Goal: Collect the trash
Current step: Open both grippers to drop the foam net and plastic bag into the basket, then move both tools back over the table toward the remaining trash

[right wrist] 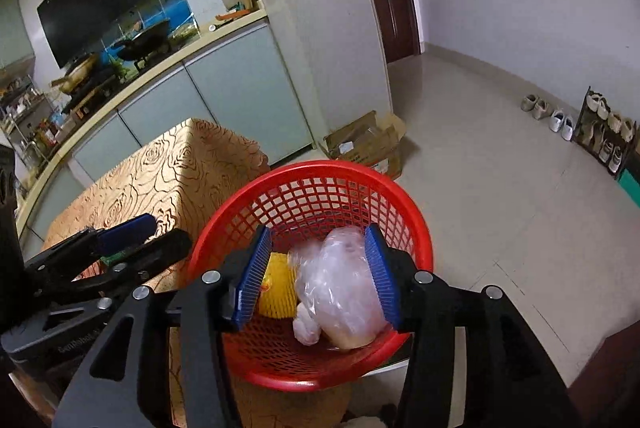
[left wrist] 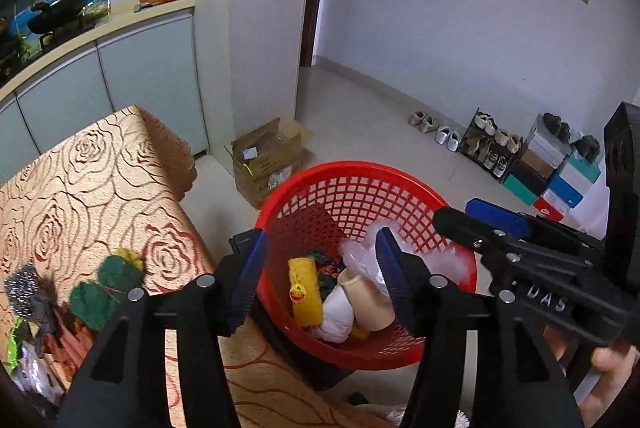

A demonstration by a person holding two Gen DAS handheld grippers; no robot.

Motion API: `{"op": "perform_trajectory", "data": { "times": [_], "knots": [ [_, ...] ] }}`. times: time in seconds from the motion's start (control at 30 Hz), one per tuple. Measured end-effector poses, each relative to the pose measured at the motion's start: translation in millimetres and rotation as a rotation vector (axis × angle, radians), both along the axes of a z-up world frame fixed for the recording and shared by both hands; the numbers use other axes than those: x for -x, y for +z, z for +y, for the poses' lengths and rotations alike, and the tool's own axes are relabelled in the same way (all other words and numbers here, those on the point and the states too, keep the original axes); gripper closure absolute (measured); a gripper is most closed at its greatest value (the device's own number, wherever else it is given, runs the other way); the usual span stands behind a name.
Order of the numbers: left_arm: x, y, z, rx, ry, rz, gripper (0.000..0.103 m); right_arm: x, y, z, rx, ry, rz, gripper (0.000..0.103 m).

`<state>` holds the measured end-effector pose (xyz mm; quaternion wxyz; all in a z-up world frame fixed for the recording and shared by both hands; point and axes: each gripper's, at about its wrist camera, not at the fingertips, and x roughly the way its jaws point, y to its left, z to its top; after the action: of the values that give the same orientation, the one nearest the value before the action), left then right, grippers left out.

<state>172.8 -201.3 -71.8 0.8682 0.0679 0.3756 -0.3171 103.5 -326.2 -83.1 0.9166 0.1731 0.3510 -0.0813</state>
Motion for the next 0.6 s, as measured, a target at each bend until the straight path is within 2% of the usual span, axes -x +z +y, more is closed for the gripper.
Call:
{"op": "perform_trajectory", "data": {
  "times": [0.3, 0.6],
  "knots": [
    [2, 28, 23, 0.005, 0.085, -0.075, 0.044, 10, 16, 3, 0.046, -0.007, -0.037, 0.055],
    [15, 47, 48, 0.003, 0.156, -0.116, 0.043, 22, 33, 14, 0.084, 0.002, -0.062, 0.055]
  ]
}}
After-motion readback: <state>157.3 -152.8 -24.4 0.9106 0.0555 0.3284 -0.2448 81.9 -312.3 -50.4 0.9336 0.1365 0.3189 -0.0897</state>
